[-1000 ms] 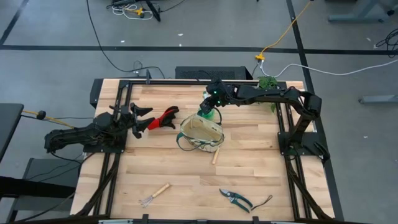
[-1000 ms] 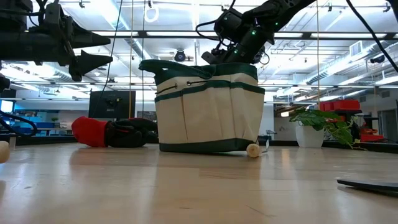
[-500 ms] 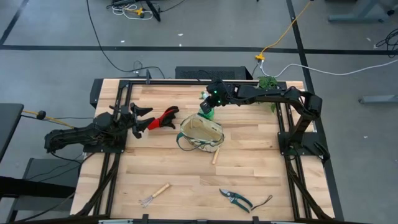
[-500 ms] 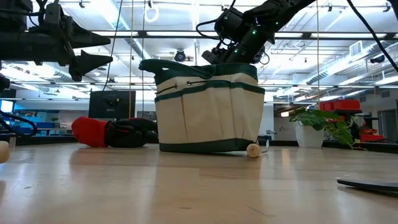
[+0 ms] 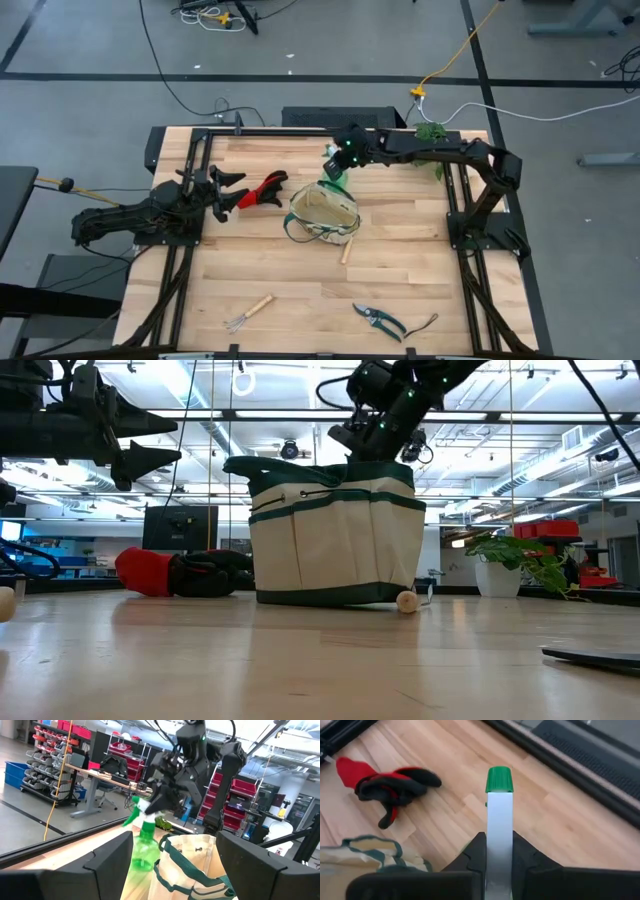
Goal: Pick & Place Garden tools in Gardening bag
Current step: Put the green spray bottle into the white bag
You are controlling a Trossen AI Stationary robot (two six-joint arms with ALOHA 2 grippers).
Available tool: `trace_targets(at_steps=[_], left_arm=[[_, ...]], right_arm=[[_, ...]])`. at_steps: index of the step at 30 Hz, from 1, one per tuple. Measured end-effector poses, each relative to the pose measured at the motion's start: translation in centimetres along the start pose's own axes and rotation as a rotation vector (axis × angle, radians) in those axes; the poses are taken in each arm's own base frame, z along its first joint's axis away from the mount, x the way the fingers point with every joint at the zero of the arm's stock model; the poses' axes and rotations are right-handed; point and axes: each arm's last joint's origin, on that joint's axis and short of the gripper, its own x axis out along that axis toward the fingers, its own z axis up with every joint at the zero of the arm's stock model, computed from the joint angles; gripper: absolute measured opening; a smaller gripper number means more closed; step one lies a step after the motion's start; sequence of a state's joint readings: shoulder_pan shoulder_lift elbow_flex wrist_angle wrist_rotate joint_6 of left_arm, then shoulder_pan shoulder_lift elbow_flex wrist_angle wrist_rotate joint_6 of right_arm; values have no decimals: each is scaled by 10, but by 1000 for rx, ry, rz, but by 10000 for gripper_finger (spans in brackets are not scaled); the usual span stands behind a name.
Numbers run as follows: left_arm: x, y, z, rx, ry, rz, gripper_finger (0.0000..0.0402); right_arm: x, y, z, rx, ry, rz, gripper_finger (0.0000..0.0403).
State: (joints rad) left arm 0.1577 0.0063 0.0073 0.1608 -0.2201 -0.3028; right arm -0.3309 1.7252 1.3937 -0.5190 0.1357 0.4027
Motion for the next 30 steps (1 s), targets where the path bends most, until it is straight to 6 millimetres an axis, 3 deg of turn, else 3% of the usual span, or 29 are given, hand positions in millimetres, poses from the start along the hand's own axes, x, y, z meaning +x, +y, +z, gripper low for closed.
trace_targets(at_steps=[14, 30], left_arm=[[0, 0, 0, 0, 0, 0, 291], [0, 0, 0, 0, 0, 0, 291]], right_arm=[[-55, 13, 47, -64, -62, -16, 40], [-106, 53, 55, -156, -85, 79, 40]])
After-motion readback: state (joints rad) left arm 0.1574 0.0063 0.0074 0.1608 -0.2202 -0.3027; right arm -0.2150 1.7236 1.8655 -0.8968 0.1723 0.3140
